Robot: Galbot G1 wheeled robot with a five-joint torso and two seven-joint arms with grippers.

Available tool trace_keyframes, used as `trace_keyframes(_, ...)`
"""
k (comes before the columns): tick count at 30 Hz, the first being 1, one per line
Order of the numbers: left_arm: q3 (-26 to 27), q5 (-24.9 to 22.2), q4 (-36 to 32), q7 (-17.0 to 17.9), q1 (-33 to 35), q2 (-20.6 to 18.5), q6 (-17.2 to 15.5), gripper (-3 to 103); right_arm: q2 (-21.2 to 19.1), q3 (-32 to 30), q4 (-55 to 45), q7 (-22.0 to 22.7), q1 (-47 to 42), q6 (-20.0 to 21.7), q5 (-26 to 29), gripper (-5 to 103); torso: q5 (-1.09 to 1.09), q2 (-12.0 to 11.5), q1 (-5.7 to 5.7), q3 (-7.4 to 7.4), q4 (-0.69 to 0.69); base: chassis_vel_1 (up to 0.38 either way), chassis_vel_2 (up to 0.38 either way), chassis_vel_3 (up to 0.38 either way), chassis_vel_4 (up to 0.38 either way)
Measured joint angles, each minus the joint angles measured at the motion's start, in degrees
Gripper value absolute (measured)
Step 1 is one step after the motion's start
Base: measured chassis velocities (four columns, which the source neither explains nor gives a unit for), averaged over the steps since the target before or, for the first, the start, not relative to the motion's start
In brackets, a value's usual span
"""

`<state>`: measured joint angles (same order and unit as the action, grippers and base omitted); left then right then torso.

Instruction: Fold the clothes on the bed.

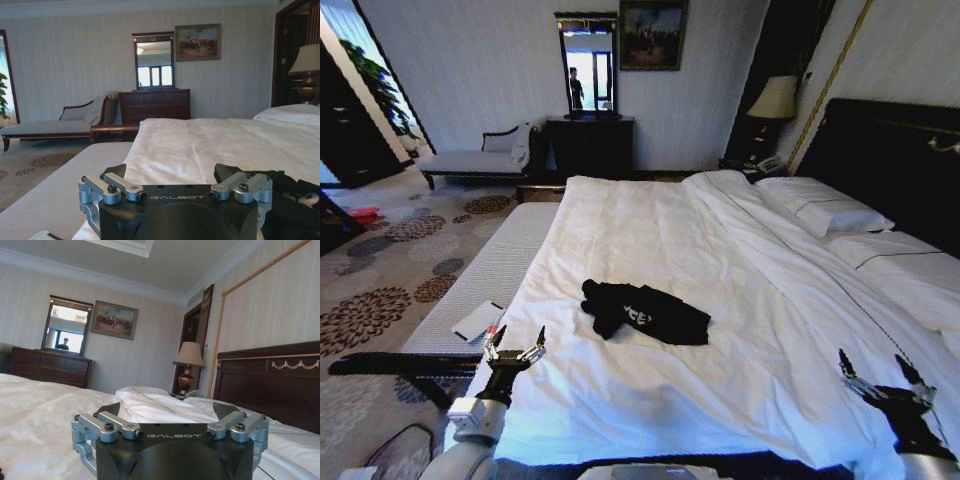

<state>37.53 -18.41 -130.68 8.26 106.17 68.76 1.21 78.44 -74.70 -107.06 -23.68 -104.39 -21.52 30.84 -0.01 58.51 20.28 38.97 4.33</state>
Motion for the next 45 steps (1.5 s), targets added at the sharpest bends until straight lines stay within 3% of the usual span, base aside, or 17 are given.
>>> trace_keyframes(8,-0.1,0.0,0.1,0.2,-0.5,-0.2,-0.2,100,-1.0,1.0,-3.7,1.1,-0.9,1.2,2.4,100,0.0,0.0,0.04,0.02,0.0,-0.106,0.128,0.107,-0.131)
trace_keyframes(13,0.3,-0.1,-0.1,0.2,0.0,0.1,-0.2,100,-4.1,2.6,-10.3,3.3,-1.6,5.8,5.7,100,0.0,0.0,0.09,0.03,-0.01,-0.043,0.047,0.041,-0.039)
trace_keyframes(18,0.6,-0.1,0.3,0.2,0.4,0.4,0.0,100,-8.6,7.3,-17.1,8.8,-2.3,11.3,9.5,100,0.01,0.0,-0.01,-0.01,0.02,0.0,0.0,0.0,0.0)
trace_keyframes(20,0.6,0.0,0.6,0.1,0.4,0.4,0.0,100,-12.1,11.0,-20.6,15.0,-2.2,15.5,10.3,100,-0.02,0.0,-0.02,-0.01,0.0,0.0,0.0,0.0,0.0)
trace_keyframes(22,0.5,0.2,0.9,0.1,0.2,0.5,0.0,100,-17.6,16.9,-23.8,25.2,0.7,24.3,13.3,100,-0.02,0.0,-0.02,-0.01,-0.02,0.0,0.0,0.0,0.0)
trace_keyframes(24,0.4,0.2,1.0,0.1,0.2,0.5,0.0,100,-18.8,18.2,-24.2,27.1,1.9,26.1,14.4,100,-0.02,0.0,-0.02,-0.01,-0.02,0.0,0.0,0.0,0.0)
trace_keyframes(27,0.5,0.3,1.0,0.2,0.2,0.7,-0.1,100,-24.4,24.8,-24.6,34.5,9.2,33.9,22.3,100,0.04,0.0,0.04,0.02,-0.03,0.0,0.0,0.0,0.0)
trace_keyframes(30,0.6,0.3,1.1,0.2,0.2,0.8,-0.1,100,-26.3,26.4,-24.2,35.6,11.5,36.6,26.5,100,0.03,0.0,0.04,0.02,-0.02,0.0,0.0,0.0,0.0)
trace_keyframes(33,0.6,0.8,1.6,0.2,0.2,1.1,-0.1,100,-30.9,30.3,-22.4,36.7,15.7,41.5,35.7,100,0.01,0.0,0.04,0.01,0.02,0.0,0.0,0.0,0.0)
trace_keyframes(35,0.5,1.0,1.8,0.2,0.1,1.2,-0.1,100,-31.6,31.1,-22.1,36.9,16.4,42.1,36.9,100,0.0,0.0,0.03,0.01,0.02,0.0,0.0,0.0,0.0)
trace_keyframes(37,-0.1,1.8,2.2,0.4,0.0,1.6,-0.2,100,-34.5,36.9,-20.6,38.4,21.0,43.9,42.9,100,-0.01,0.0,0.02,0.01,0.0,0.0,0.0,0.0,0.0)
trace_keyframes(40,-0.5,2.3,2.3,0.5,0.0,1.9,-0.2,100,-35.5,40.5,-19.5,39.3,23.8,44.3,45.4,100,-0.01,0.0,0.02,0.01,-0.02,0.0,0.0,0.0,0.0)
trace_keyframes(41,-0.8,2.8,2.5,0.5,0.0,2.1,-0.2,100,-36.3,44.4,-17.9,40.2,27.3,45.2,48.2,100,0.0,0.0,0.02,0.01,-0.02,0.0,0.0,0.0,0.0)
trace_keyframes(45,-1.6,2.5,3.2,0.9,-1.1,1.0,-0.7,100,-36.8,47.4,-14.7,40.5,30.2,46.2,49.6,100,0.03,0.0,0.03,0.02,-0.05,0.0,0.0,0.0,0.0)
